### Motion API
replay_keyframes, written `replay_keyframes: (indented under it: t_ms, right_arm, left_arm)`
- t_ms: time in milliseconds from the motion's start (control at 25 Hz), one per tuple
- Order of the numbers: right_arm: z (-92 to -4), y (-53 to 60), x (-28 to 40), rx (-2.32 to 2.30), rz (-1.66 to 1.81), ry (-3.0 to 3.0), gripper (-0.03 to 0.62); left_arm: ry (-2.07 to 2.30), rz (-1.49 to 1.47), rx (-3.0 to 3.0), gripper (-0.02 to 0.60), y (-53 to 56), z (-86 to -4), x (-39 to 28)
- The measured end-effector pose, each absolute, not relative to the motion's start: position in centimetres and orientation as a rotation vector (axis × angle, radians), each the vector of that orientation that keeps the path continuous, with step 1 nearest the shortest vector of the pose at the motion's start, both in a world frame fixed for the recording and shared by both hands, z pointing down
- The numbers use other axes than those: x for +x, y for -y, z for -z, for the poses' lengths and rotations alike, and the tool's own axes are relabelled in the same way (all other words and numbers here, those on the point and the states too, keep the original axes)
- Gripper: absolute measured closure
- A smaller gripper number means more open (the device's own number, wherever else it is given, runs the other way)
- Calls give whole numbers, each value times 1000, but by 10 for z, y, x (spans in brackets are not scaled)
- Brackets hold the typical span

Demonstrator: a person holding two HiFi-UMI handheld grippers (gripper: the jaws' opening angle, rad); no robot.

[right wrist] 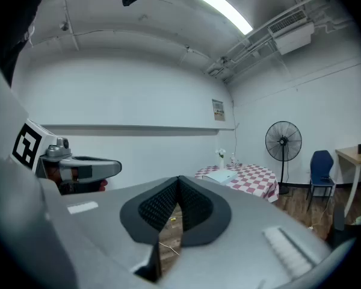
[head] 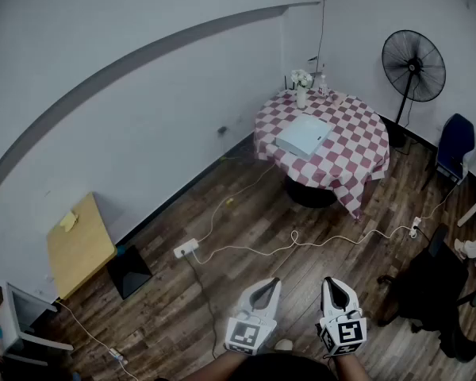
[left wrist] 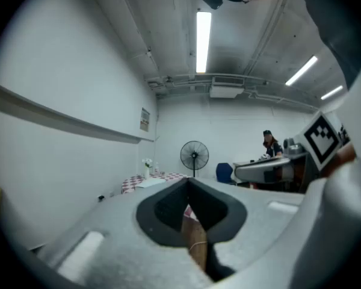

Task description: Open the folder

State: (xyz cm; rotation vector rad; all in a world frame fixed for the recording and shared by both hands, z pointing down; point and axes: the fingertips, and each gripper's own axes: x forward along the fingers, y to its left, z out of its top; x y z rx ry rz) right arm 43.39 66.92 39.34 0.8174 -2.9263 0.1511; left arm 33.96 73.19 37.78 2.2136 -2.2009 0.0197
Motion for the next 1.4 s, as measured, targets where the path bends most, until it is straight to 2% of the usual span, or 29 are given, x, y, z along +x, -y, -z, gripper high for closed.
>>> replay_keyframes:
  t_ms: [360,680,1000,1400]
  right_arm:
    - [-404,-655,459,817,-178,2939,592]
    - [-415,-611,423,807,-134,2929,592]
    - [-421,-498,359,916,-199,2859,592]
    - [-411,-350,244,992,-151,2782,592]
  left_arm:
    - [2226,-98,2179,577,-726,-386,342]
    - [2207,-43,2162,577,-675,-395,310]
    - [2158,13,2200,577,-566,-409,239]
    - [2103,90,2224,577,-429,-393,105]
